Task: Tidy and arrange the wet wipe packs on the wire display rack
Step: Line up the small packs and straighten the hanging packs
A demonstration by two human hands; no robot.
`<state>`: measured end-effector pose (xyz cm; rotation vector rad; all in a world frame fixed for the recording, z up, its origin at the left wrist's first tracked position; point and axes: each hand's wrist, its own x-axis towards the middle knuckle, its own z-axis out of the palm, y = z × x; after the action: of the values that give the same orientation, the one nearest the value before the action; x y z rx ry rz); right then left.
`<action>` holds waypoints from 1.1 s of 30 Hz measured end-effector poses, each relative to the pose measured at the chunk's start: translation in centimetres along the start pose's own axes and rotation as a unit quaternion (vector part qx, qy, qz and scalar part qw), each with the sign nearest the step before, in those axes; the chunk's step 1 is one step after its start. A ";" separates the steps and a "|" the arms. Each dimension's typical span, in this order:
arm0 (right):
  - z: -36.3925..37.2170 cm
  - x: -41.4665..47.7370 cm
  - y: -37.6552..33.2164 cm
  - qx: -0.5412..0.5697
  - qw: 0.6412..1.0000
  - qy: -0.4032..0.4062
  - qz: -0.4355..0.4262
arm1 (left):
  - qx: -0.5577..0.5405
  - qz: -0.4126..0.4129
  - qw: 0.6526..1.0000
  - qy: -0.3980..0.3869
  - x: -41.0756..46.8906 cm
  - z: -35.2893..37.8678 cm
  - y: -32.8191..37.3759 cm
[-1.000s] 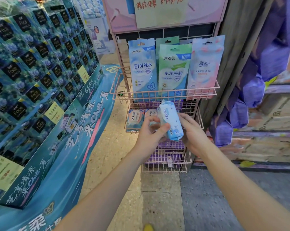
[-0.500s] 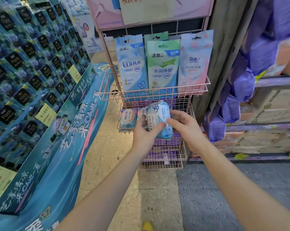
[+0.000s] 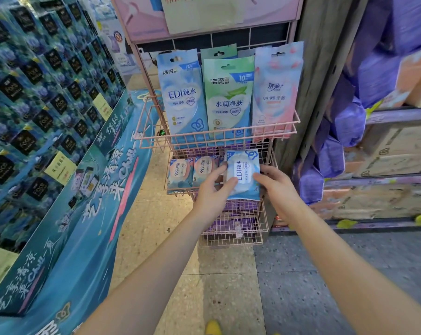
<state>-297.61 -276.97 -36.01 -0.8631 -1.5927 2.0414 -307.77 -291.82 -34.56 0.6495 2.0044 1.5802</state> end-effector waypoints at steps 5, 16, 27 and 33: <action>-1.1 0.7 -1.2 -0.031 0.999 0.015 0.001 | 0.030 0.006 1.000 -0.004 1.4 1.1 0.2; -3.1 4.7 -3.1 -0.145 0.988 0.045 -0.009 | 0.143 0.024 0.989 0.020 6.5 4.2 1.5; -3.2 7.4 -0.4 -0.542 0.830 0.109 -0.073 | 0.360 0.050 0.931 -0.035 6.5 5.5 -1.8; -2.2 6.2 0.2 -0.616 0.782 0.042 -0.085 | 0.478 0.070 0.871 -0.086 5.4 6.3 -1.4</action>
<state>-300.57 -271.46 -37.93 -1.0630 -2.7780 0.5760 -307.90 -284.01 -37.66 1.2506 2.5646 0.4401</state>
